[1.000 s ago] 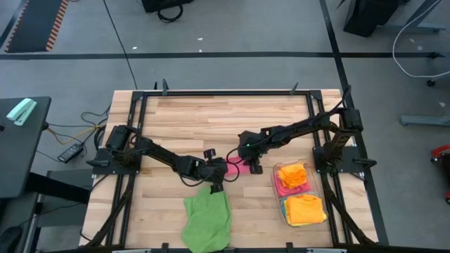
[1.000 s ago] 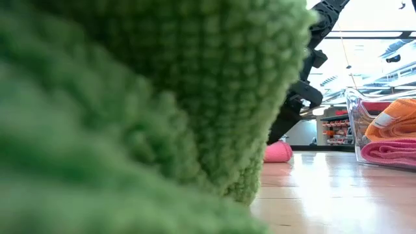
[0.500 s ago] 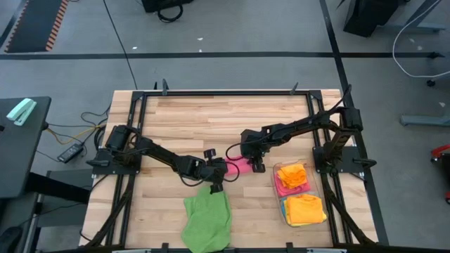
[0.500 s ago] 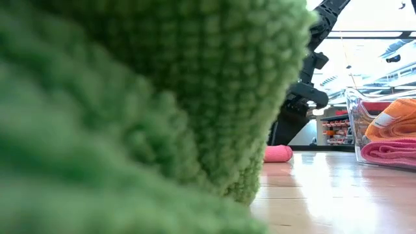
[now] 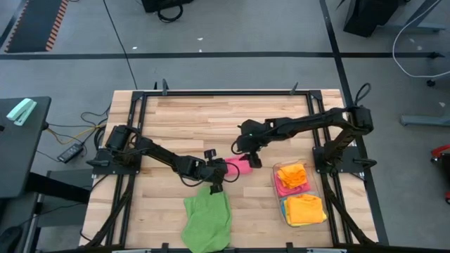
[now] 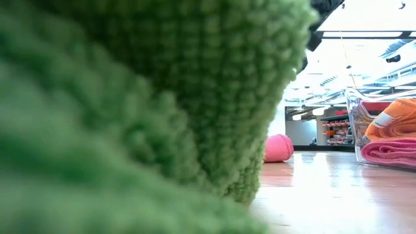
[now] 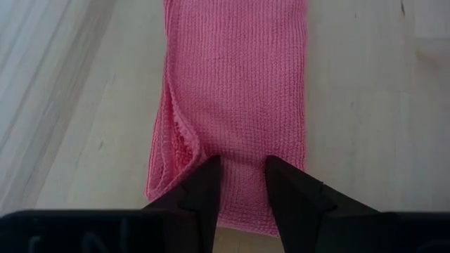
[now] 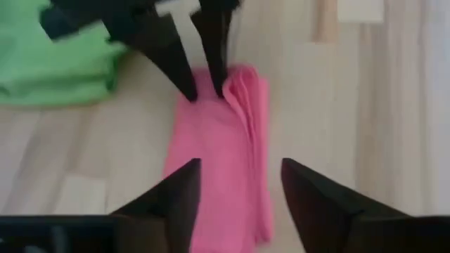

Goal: Fold microfiber towels
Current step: Put the folded pink towel into the transparent bin

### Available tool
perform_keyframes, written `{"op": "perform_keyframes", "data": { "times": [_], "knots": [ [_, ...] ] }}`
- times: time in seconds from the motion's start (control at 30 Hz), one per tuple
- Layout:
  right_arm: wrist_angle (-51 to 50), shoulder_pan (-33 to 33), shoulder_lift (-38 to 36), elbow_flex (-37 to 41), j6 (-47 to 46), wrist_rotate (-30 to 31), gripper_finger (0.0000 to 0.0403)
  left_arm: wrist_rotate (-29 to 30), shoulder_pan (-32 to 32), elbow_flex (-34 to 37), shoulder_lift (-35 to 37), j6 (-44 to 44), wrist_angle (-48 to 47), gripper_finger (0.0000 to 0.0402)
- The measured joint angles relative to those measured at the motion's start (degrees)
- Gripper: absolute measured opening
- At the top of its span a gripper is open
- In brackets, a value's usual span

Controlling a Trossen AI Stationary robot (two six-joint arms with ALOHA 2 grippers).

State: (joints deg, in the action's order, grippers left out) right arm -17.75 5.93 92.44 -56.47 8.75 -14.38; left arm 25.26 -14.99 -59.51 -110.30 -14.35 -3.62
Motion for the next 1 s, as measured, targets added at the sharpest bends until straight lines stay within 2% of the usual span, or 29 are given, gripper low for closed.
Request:
{"op": "perform_keyframes", "data": {
  "times": [0.1,0.27,0.37,0.47,0.57,0.67,1.0],
  "knots": [
    [8.13,-0.21,2.40,1.63,-3.36,-0.86,0.0244,0.02,-0.01,0.00,0.00,0.00,0.09,0.0122],
    [13.15,-0.17,7.76,1.87,-4.36,0.72,0.0306,0.02,0.01,0.00,0.00,0.05,0.25,0.0115],
    [14.52,-0.17,11.38,1.89,-4.52,0.98,0.0321,0.03,0.01,0.00,0.00,0.08,0.29,0.0113],
    [14.64,-0.06,14.23,1.84,-5.55,-0.56,0.0318,0.04,0.03,0.00,0.00,0.09,0.33,0.0112],
    [15.29,-0.24,15.43,1.66,-7.60,-1.84,0.0295,0.06,0.03,0.00,0.00,0.11,0.33,0.0114],
    [15.20,-0.27,15.48,1.60,-9.81,-1.56,0.0256,0.11,0.03,0.00,-0.01,0.21,0.35,0.0113],
    [13.44,-1.43,15.73,1.57,-11.00,-4.02,0.0071,0.48,0.30,0.00,0.00,0.66,0.42,0.0114]
  ]
}}
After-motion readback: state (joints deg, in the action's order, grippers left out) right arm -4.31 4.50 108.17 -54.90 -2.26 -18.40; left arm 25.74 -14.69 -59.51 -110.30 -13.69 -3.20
